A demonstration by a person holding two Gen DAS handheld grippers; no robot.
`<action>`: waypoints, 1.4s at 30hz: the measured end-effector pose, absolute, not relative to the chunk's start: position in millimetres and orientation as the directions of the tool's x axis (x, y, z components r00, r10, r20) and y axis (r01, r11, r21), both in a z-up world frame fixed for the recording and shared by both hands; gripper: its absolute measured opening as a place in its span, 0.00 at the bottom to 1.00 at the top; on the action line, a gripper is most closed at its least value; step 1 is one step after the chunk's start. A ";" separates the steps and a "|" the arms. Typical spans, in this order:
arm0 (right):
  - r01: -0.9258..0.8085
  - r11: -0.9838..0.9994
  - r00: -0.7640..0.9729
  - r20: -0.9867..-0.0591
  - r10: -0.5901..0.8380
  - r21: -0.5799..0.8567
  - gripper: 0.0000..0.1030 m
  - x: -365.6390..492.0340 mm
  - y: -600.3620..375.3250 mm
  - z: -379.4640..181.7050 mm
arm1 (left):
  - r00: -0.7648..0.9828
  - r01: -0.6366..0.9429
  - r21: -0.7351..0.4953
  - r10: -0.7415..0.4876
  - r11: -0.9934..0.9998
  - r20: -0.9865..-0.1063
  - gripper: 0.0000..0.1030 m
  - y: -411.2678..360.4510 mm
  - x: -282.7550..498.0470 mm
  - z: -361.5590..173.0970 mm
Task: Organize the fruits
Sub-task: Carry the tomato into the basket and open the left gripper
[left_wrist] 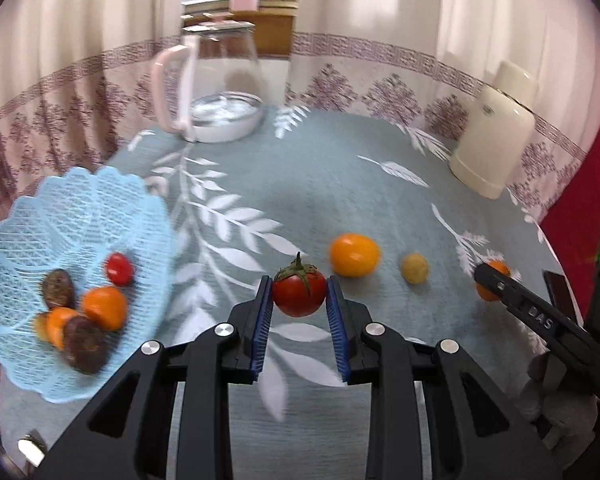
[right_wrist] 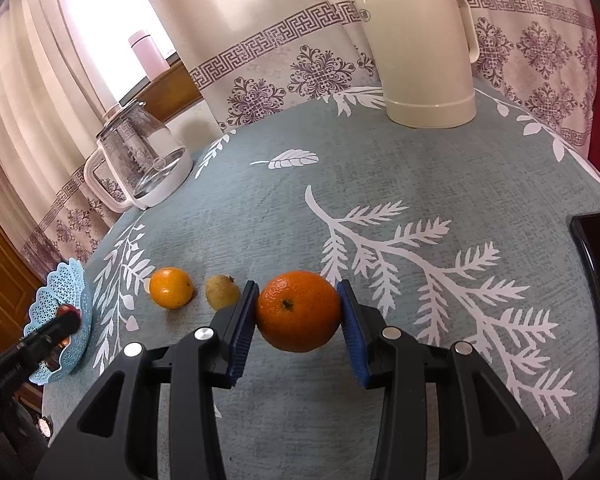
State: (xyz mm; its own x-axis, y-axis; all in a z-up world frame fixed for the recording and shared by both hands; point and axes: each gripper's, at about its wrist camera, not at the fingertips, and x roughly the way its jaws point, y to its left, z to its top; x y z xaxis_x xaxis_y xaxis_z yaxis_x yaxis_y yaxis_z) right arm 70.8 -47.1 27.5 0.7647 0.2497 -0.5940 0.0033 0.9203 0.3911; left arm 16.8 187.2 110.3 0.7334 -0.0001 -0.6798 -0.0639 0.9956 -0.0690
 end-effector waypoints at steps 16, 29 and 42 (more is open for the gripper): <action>0.001 0.921 0.766 -0.593 0.250 0.389 0.39 70.2 -46.3 27.6 | 0.702 -0.316 -0.043 0.203 0.948 -0.683 0.27 293.2 26.0 108.1; 0.001 0.921 0.766 -0.592 0.250 0.389 0.39 70.1 -46.1 27.7 | 0.691 -0.405 -0.058 0.264 0.912 -0.673 0.50 325.7 9.1 114.6; -0.041 0.923 0.773 -0.574 0.272 0.382 0.39 66.0 -37.2 31.0 | 0.697 -0.432 -0.061 0.290 0.900 -0.656 0.59 333.3 -19.9 123.8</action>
